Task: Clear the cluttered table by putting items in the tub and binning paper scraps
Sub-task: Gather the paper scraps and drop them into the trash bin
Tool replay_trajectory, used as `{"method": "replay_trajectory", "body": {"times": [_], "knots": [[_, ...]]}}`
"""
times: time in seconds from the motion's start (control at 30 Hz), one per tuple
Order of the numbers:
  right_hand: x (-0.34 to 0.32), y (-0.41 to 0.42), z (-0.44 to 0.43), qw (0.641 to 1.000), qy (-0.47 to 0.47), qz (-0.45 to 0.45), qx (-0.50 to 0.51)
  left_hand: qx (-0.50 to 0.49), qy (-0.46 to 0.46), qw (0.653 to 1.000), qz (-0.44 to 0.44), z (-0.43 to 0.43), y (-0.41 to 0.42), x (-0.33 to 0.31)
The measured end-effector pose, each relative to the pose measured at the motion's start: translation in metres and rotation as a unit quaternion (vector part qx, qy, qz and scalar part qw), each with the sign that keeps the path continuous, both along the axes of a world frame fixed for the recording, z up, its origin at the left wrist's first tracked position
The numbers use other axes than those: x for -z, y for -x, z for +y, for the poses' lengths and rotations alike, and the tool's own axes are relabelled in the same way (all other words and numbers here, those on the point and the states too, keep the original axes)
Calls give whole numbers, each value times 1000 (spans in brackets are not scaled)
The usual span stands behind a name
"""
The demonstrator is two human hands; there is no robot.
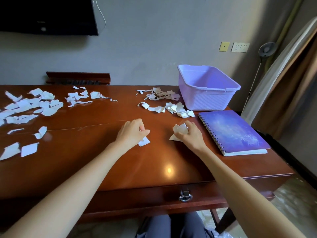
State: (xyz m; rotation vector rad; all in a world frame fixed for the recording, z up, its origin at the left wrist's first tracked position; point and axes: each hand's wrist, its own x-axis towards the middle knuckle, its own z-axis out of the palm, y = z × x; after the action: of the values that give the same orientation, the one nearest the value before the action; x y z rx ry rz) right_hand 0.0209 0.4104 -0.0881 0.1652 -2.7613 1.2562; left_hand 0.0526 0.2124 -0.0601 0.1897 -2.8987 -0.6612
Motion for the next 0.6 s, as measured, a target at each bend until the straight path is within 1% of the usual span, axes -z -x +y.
{"method": "replay_trajectory", "body": {"times": [0.13, 0.27, 0.37, 0.5, 0.57, 0.6], "knots": [[-3, -3, 1, 997, -63, -26, -44, 10, 2, 997, -77, -7, -11, 9], [-8, -2, -3, 993, -102, -39, -50, 7, 18, 995, -96, -4, -8, 11], [-10, -5, -7, 994, -102, -27, -40, -12, -10, 997, -80, -3, -6, 11], [-11, -9, -9, 996, -80, -26, -35, -39, -38, 998, -35, -3, -6, 13], [-10, -7, -7, 998, -44, -35, -25, -51, -68, 996, -13, 1, -7, 10], [-10, -7, -6, 999, -3, -48, -15, -55, -84, 995, 0, 5, -8, 7]]}}
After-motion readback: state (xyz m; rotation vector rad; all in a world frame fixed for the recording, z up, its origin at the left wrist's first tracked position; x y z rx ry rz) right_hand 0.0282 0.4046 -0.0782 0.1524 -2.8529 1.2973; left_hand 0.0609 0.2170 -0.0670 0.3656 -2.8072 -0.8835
